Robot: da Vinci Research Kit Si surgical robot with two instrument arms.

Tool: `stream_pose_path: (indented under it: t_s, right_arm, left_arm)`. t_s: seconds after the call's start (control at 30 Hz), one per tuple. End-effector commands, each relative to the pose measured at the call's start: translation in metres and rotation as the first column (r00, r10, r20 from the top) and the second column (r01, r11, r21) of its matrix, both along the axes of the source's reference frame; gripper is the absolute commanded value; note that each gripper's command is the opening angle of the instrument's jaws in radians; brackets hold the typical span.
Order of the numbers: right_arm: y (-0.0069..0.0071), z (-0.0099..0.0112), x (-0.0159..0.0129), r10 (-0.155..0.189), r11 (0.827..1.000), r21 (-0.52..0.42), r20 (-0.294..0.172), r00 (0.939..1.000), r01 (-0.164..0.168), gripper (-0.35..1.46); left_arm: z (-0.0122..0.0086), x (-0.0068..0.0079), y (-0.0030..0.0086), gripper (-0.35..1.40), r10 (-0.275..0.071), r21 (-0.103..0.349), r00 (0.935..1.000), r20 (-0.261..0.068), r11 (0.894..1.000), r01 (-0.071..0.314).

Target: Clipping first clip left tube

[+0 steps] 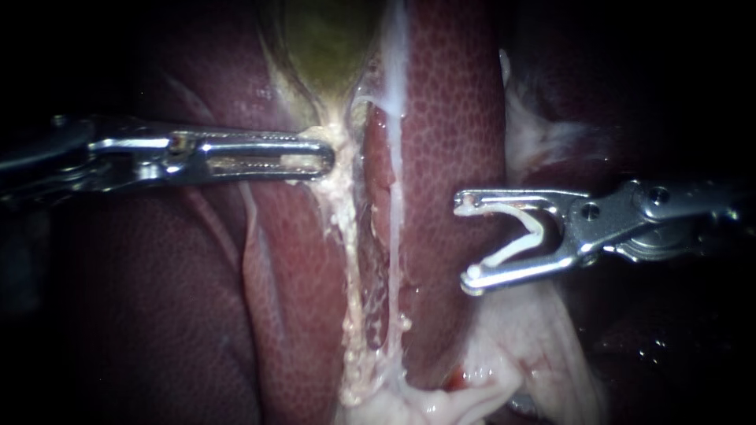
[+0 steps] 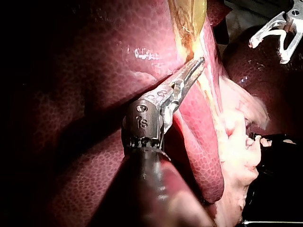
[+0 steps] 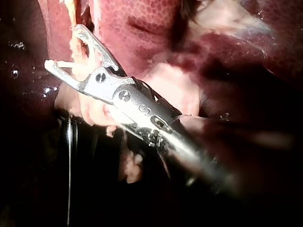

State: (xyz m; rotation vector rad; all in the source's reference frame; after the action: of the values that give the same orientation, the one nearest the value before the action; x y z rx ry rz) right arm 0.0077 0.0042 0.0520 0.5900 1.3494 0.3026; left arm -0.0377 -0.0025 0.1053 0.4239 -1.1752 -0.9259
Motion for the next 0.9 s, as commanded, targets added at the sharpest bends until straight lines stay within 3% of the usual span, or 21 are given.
stream_pose_path:
  t_s: [0.03,0.2,0.3,0.9]
  right_arm:
    - [0.0,0.0,0.0,0.0,1.0,0.0,0.0,1.0,0.0,0.6]
    - [0.0,0.0,0.0001,0.0,1.0,0.0,0.0,1.0,0.0,0.6]
    - [0.0,0.0,0.0001,0.001,1.0,0.0,0.0,1.0,-0.001,0.6]
    - [-0.0003,0.0009,0.0017,0.009,1.0,-0.006,0.007,0.9999,-0.009,0.6]
  left_arm:
    - [-0.0005,0.0004,0.0003,-0.35,-0.006,0.002,1.0,0.003,1.0,0.006]
    - [-0.0031,0.0025,0.0013,-0.35,-0.035,-0.003,0.9993,0.014,0.999,0.035]
    - [-0.0041,0.0032,0.0013,-0.35,-0.041,-0.008,0.9991,0.013,0.999,0.041]
    - [-0.0044,0.0038,0.0009,-0.35,-0.046,-0.011,0.9988,0.015,0.999,0.046]
